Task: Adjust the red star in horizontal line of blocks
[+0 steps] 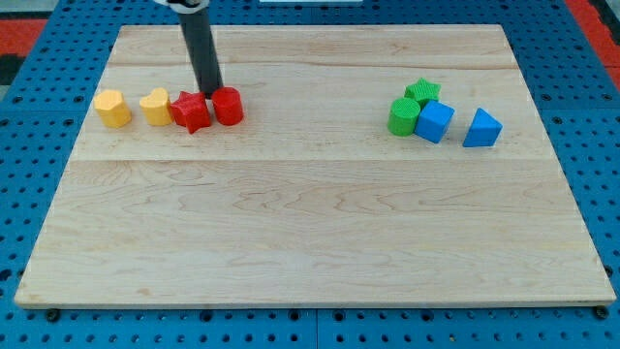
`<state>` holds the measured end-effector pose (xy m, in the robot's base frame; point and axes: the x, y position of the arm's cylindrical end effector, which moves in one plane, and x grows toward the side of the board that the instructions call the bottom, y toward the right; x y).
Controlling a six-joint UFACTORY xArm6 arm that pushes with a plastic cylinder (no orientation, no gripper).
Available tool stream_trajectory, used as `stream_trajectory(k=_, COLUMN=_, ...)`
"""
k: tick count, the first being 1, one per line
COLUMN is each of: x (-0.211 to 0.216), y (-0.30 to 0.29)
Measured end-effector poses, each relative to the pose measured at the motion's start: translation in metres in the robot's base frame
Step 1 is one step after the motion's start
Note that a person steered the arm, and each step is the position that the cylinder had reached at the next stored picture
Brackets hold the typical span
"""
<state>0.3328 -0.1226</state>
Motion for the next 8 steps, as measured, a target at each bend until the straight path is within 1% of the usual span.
stream_trajectory(k=2, x=0.000, y=0.042)
stream_trajectory(k=3, x=-0.021, y=0.062)
stream_trajectory(k=4, x=-0.041, y=0.110)
stream_trajectory(k=5, x=0.009, y=0.141)
stream_trajectory(k=6, x=0.066, y=0.096)
stream_trajectory(k=7, x=0.098, y=0.045)
stream_trajectory(k=8, x=0.103, y=0.002)
